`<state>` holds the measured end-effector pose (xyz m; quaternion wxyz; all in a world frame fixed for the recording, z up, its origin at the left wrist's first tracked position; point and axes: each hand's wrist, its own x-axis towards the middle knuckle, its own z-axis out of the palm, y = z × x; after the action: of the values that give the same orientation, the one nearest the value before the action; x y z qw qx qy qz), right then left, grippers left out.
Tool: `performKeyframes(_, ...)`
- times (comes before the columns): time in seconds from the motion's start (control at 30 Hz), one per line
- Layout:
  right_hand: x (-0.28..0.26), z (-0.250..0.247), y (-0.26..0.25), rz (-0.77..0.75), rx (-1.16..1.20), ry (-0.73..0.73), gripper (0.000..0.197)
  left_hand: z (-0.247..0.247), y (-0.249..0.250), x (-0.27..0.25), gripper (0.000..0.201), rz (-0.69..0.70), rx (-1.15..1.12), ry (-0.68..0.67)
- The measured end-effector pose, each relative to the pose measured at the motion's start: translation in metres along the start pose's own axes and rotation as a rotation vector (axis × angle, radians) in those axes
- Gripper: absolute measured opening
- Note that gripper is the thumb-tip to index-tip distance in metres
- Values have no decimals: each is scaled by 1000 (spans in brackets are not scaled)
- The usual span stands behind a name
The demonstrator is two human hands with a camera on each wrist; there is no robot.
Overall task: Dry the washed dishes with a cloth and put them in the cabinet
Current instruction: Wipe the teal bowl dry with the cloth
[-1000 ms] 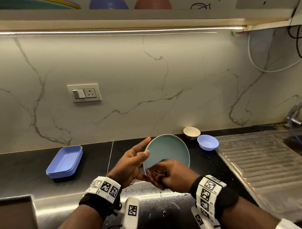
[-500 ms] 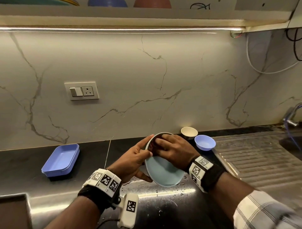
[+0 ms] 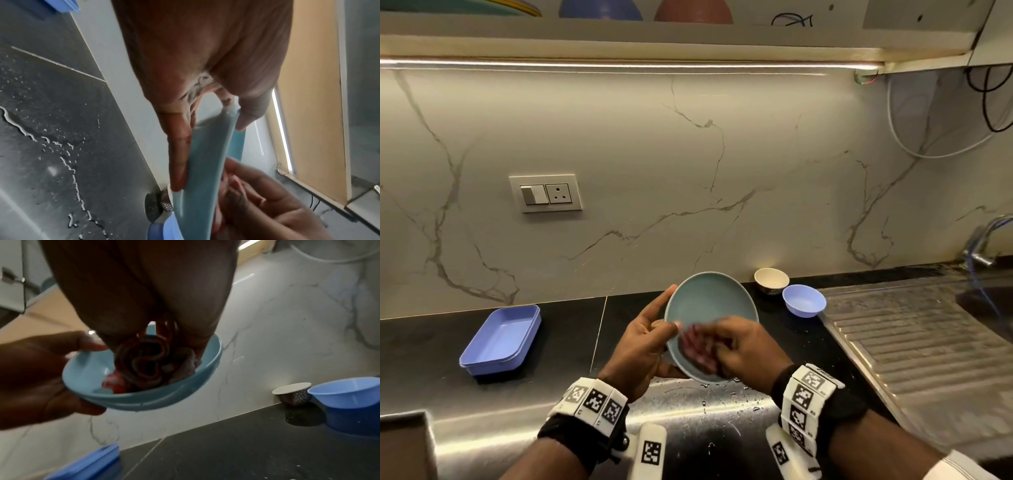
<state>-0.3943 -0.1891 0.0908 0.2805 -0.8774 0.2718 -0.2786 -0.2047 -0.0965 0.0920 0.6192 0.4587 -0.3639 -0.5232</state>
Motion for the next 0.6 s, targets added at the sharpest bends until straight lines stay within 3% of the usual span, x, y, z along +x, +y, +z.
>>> performKeyframes(0.07,10,-5,1,6,-31,217,44,2,4,0,56,-8,-18,-12)
performKeyframes(0.1,14,-7,-1,38,-93,248,46,3,6,-1,55,-11,-22,-25)
performKeyframes(0.23,9,17,-15,75,-207,103,55,6,8,-2,54,7,14,-80)
performKeyframes(0.37,-12,40,-29,10,-42,23,53,4,9,-6,53,26,9,-59)
performKeyframes(0.5,-10,29,-28,89,73,-203,47,0,7,-5,50,46,56,9)
performKeyframes(0.6,-6,17,-32,86,-18,-328,37,-3,7,-4,48,33,98,17)
